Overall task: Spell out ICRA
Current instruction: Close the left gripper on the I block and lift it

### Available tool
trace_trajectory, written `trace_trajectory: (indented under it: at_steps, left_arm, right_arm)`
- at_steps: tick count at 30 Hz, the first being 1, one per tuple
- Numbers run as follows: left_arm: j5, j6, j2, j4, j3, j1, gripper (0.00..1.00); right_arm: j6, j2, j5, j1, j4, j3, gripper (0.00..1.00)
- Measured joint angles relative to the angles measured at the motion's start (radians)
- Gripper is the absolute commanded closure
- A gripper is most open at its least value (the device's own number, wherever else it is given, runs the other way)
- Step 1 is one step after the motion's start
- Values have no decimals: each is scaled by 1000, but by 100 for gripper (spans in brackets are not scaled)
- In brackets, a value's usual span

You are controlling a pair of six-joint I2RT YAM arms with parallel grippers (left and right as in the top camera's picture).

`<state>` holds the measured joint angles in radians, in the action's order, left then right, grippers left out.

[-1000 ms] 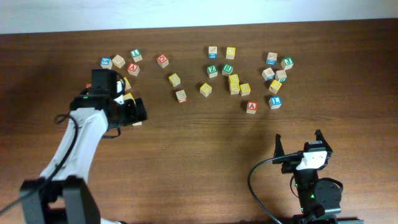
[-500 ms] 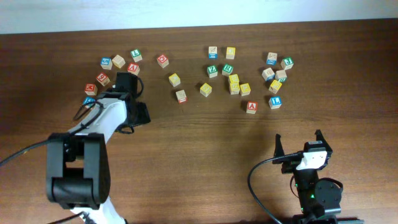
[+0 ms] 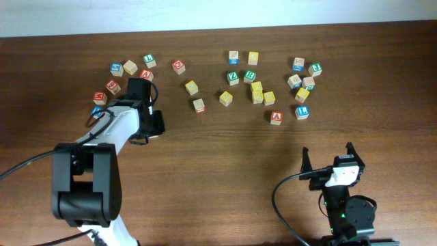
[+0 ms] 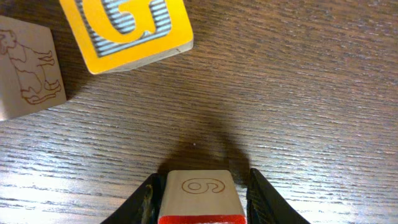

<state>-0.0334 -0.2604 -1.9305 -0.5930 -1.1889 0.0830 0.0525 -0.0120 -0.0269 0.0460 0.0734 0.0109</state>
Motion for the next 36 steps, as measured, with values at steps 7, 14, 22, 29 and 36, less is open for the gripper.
trace_trajectory:
  at_steps: [7, 14, 22, 29, 36]
  left_arm:
    - [0, 3, 0, -3, 0, 0, 74]
    - [27, 3, -11, -115, -41, 0, 82]
    - [234, 3, -26, -324, -117, 0, 81]
    - [345, 3, -26, -491, -117, 117, 81]
    - [303, -51, -26, -454, -117, 322, 82]
  right_arm:
    - [0, 0, 0, 0, 0, 0, 2]
    - [0, 0, 0, 0, 0, 0, 2]
    - [0, 0, 0, 0, 0, 0, 2]
    - [0, 0, 0, 0, 0, 0, 2]
    - [0, 0, 0, 0, 0, 0, 2]
